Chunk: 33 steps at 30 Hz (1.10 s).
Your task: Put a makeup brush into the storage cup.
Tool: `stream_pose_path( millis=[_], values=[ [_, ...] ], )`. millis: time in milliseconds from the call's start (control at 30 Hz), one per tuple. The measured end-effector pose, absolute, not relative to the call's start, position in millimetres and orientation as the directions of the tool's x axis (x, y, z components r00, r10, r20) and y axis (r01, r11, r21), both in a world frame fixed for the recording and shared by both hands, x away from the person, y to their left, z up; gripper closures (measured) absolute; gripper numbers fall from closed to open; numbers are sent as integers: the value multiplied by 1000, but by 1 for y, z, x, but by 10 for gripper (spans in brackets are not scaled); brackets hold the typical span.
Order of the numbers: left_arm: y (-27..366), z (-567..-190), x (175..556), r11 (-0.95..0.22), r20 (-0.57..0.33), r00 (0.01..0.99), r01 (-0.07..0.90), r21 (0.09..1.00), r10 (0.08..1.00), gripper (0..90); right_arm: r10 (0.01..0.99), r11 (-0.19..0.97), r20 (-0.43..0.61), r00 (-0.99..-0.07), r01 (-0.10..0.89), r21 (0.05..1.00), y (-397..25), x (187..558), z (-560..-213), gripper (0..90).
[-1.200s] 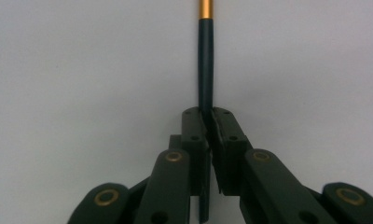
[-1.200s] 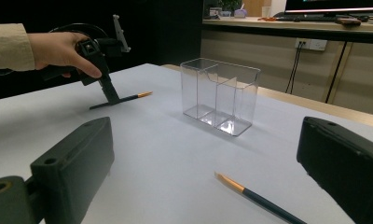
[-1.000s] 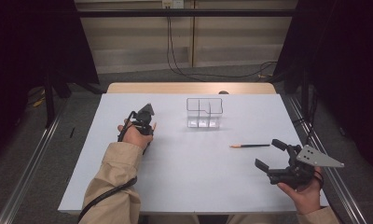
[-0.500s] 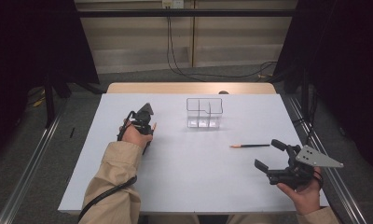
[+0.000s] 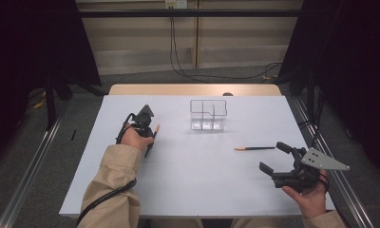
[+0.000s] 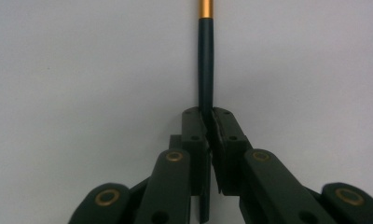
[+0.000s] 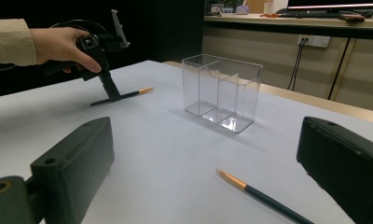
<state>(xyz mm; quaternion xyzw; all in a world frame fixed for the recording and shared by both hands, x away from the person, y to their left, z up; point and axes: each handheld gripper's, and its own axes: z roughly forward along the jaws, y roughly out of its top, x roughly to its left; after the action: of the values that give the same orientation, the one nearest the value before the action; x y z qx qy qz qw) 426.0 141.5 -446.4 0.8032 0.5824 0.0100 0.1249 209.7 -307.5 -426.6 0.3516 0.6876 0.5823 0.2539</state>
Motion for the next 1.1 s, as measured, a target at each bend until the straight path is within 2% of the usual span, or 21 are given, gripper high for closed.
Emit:
stream_pose_path(
  millis=[433,667,700,833,1100],
  values=[
    [149,-440,422,-243,-195,315,915,323,929,846,777,80,56,-627,186,979,-307,210,-427,33],
    [156,-436,416,-164,-245,303,871,463,921,846,777,78,59,-627,190,979,-307,210,-427,33],
    [156,-436,416,-164,-245,303,871,463,921,846,777,78,59,-627,190,979,-307,210,-427,33],
    [159,-432,409,-133,-237,318,811,570,918,846,776,78,58,-628,187,979,-307,211,-427,33],
    [161,-429,398,-82,-220,326,707,703,920,846,779,78,58,-625,188,979,-307,210,-427,33]
  ],
)
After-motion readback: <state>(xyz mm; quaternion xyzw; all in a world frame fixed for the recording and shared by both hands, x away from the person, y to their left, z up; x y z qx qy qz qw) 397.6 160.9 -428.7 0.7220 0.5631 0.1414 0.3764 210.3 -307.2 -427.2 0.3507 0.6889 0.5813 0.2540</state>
